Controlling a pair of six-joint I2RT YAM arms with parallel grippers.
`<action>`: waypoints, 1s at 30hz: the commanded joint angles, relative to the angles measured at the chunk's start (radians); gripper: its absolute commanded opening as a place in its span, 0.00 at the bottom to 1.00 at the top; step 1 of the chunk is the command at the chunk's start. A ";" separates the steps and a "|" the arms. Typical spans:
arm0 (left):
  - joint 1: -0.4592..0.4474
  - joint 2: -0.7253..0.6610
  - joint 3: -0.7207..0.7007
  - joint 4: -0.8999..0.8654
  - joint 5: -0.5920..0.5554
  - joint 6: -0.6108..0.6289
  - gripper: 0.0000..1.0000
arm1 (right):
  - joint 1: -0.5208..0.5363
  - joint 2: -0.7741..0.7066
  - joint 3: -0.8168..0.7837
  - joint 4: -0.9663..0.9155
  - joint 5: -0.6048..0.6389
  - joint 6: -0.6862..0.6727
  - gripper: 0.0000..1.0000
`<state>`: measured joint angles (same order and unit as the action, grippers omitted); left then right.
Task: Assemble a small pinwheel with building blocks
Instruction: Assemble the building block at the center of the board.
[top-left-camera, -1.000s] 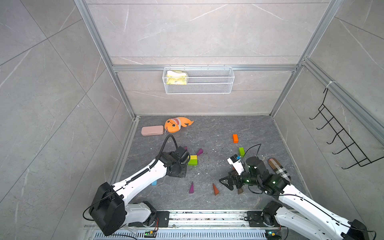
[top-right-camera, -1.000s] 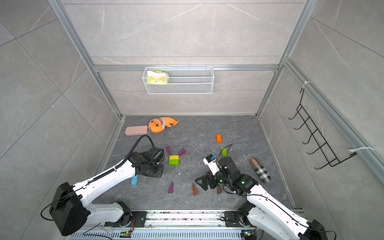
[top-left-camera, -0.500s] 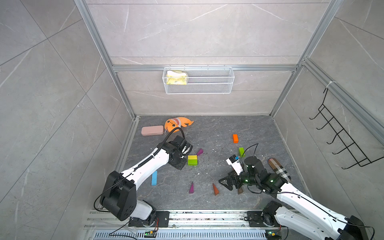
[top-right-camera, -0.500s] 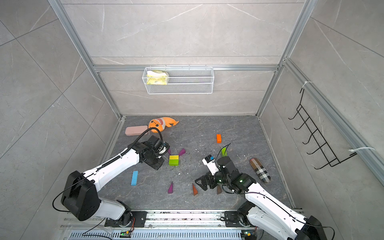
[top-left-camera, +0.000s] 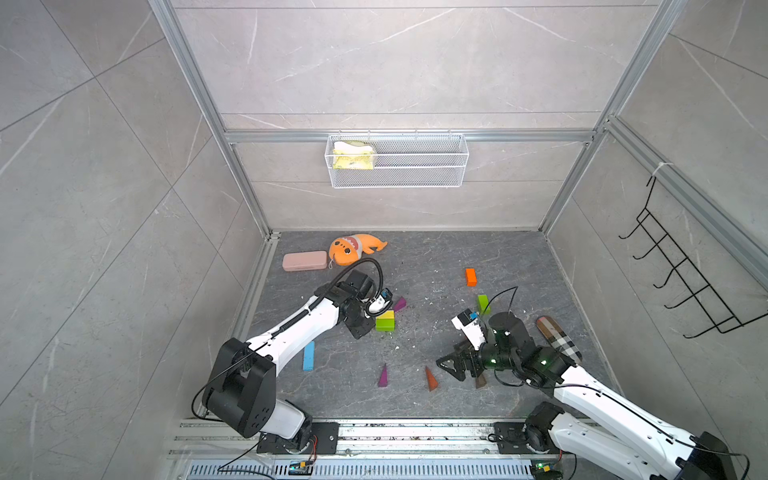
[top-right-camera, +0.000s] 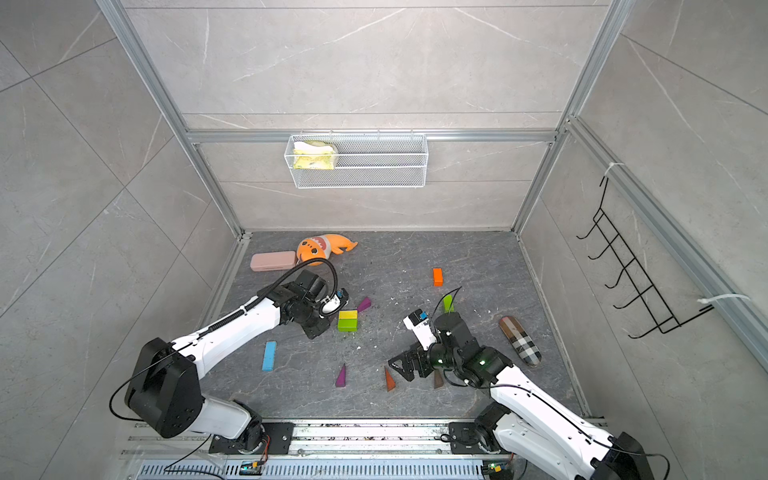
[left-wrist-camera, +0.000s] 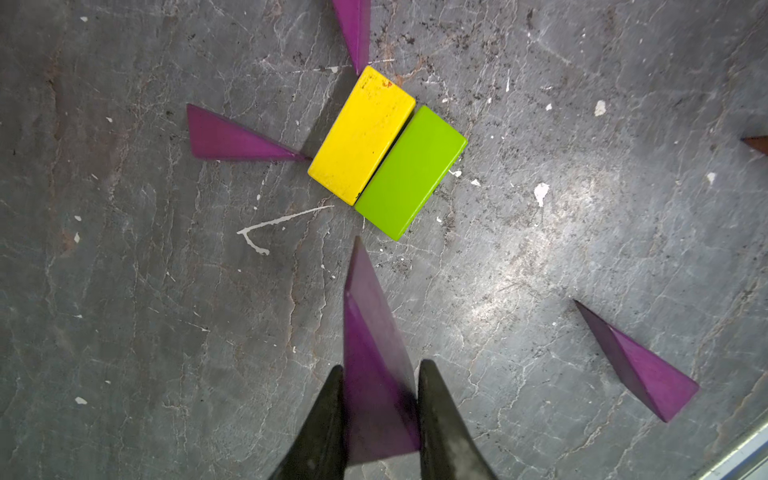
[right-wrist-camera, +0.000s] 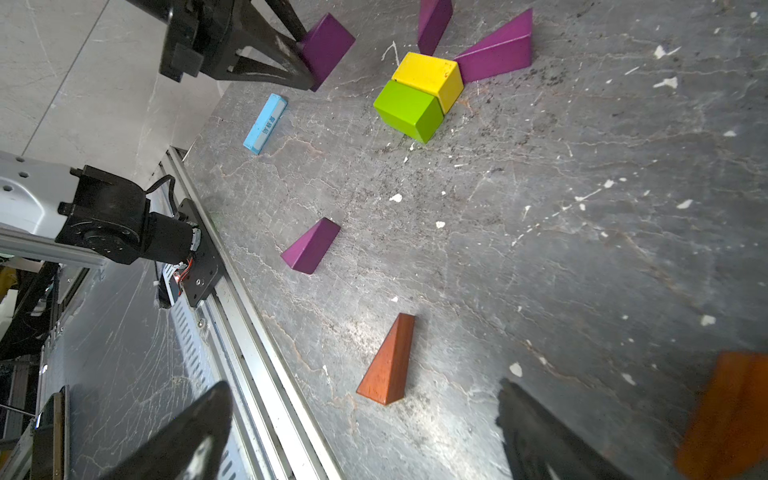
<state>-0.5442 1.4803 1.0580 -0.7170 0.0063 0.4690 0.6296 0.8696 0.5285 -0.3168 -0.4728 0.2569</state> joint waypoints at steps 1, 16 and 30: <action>0.007 0.030 0.005 0.023 -0.004 0.045 0.08 | -0.004 -0.003 -0.006 0.012 -0.006 -0.017 1.00; 0.004 0.019 -0.067 0.055 -0.058 0.045 0.08 | -0.004 0.018 -0.002 0.014 0.008 -0.017 1.00; -0.003 0.030 -0.090 0.031 -0.068 0.063 0.09 | -0.004 0.001 -0.013 0.022 -0.002 -0.014 1.00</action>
<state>-0.5434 1.5116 0.9680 -0.6685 -0.0723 0.5091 0.6296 0.8837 0.5282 -0.3122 -0.4725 0.2569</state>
